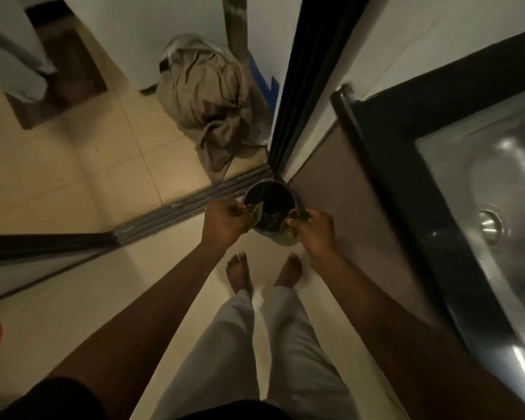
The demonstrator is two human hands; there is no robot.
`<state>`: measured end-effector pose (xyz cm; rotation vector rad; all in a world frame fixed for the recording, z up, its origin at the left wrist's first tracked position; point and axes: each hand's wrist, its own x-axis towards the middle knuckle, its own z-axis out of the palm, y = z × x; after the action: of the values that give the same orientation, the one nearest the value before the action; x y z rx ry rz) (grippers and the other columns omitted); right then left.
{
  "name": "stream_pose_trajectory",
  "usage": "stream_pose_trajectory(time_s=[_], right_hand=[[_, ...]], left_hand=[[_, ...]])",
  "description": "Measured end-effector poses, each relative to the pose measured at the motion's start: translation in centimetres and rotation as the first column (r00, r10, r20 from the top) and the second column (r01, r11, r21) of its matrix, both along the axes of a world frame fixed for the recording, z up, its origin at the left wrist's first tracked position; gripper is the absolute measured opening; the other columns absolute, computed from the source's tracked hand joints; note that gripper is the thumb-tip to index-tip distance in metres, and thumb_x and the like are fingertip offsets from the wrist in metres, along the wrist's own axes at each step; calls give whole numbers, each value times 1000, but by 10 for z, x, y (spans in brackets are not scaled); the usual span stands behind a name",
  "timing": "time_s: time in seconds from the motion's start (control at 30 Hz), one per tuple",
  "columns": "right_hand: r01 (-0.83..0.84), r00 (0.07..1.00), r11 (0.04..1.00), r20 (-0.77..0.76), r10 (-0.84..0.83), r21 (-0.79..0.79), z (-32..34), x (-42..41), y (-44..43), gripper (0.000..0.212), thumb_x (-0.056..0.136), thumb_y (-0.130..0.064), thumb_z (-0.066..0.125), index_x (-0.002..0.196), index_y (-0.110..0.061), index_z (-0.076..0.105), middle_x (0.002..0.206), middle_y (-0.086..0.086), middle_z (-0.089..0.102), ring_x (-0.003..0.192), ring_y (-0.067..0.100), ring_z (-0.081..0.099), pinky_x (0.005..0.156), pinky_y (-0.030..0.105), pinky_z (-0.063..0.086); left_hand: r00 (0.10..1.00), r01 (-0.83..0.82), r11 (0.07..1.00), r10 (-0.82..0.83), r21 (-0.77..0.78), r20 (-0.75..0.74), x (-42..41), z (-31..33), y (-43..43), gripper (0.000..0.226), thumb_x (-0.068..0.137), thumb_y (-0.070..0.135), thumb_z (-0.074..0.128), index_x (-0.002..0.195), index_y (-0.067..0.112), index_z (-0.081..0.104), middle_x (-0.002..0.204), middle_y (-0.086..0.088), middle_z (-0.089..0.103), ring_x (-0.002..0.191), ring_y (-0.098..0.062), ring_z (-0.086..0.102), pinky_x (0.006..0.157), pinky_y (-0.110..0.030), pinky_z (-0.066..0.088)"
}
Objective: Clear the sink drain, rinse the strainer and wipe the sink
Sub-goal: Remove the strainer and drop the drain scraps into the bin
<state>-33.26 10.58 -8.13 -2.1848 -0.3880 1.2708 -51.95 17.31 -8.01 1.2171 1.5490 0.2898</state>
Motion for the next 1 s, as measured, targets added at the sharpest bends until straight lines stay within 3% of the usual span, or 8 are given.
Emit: stream_pose_trajectory(time_s=[0.13, 0.23, 0.43, 0.57, 0.63, 0.73, 0.83, 1.0], right_hand=[[16, 1000, 996, 7, -16, -84, -76, -5, 26, 26, 84, 5, 77, 87, -19, 67, 107, 13, 74, 101, 35, 71, 83, 41, 62], [-23, 998, 991, 52, 30, -131, -129, 0, 42, 19, 85, 0, 77, 101, -9, 74, 112, 13, 74, 108, 37, 70, 94, 50, 61], [-146, 981, 967, 96, 169, -211, -203, 6, 77, 30, 88, -13, 79, 118, -9, 75, 120, 14, 74, 112, 33, 69, 95, 36, 58], [-147, 988, 971, 17, 153, -188, -232, -1, 92, 40, 87, -6, 81, 126, -7, 71, 126, 13, 73, 107, 26, 69, 81, 21, 61], [-158, 987, 970, -33, 154, -185, -237, -5, 93, 45, 89, -1, 78, 132, -5, 67, 132, 13, 70, 109, 22, 68, 69, 8, 54], [-171, 985, 967, -21, 170, -191, -235, -2, 91, 46, 92, 2, 72, 137, -5, 65, 141, 12, 66, 128, 25, 64, 92, 18, 47], [-178, 981, 967, 45, 188, -181, -224, 4, 85, 35, 94, 6, 66, 128, -4, 70, 134, 12, 69, 126, 25, 65, 93, 21, 45], [-144, 985, 987, 81, 150, -72, -173, 0, 73, 29, 96, 4, 64, 123, -3, 72, 126, 12, 74, 117, 22, 70, 89, 17, 47]], left_hand=[[993, -43, 995, 33, -94, -110, 6, -63, 7, 10, 65, 19, 75, 72, 12, 77, 73, -16, 78, 77, -38, 77, 75, -53, 65], [983, -55, 989, 29, -140, -182, 12, -103, 13, 7, 76, 14, 74, 79, 11, 80, 76, -10, 79, 80, -29, 77, 75, -45, 66], [970, -39, 991, 7, -131, -241, 28, -174, 35, 20, 87, 34, 78, 73, 22, 71, 83, -5, 76, 75, -21, 72, 63, -35, 58], [980, 19, 984, -53, -176, -191, 40, -201, 42, 12, 84, 16, 81, 84, 27, 75, 106, -8, 79, 100, -25, 74, 89, -40, 62], [976, 75, 976, -113, -203, -185, 40, -207, 40, 28, 84, 12, 81, 111, 18, 80, 118, -10, 79, 110, -27, 73, 96, -40, 60], [975, 98, 980, -129, -173, -179, 37, -206, 38, 43, 87, 7, 77, 129, 12, 75, 131, -10, 75, 122, -28, 69, 103, -38, 56], [979, 64, 985, -93, -161, -179, 34, -201, 37, 47, 89, 4, 72, 135, 13, 71, 139, -8, 71, 127, -26, 66, 106, -33, 53], [990, -10, 995, -5, -100, -142, 37, -160, 29, 36, 93, 9, 71, 129, 13, 74, 131, -5, 75, 120, -21, 69, 92, -17, 46]])
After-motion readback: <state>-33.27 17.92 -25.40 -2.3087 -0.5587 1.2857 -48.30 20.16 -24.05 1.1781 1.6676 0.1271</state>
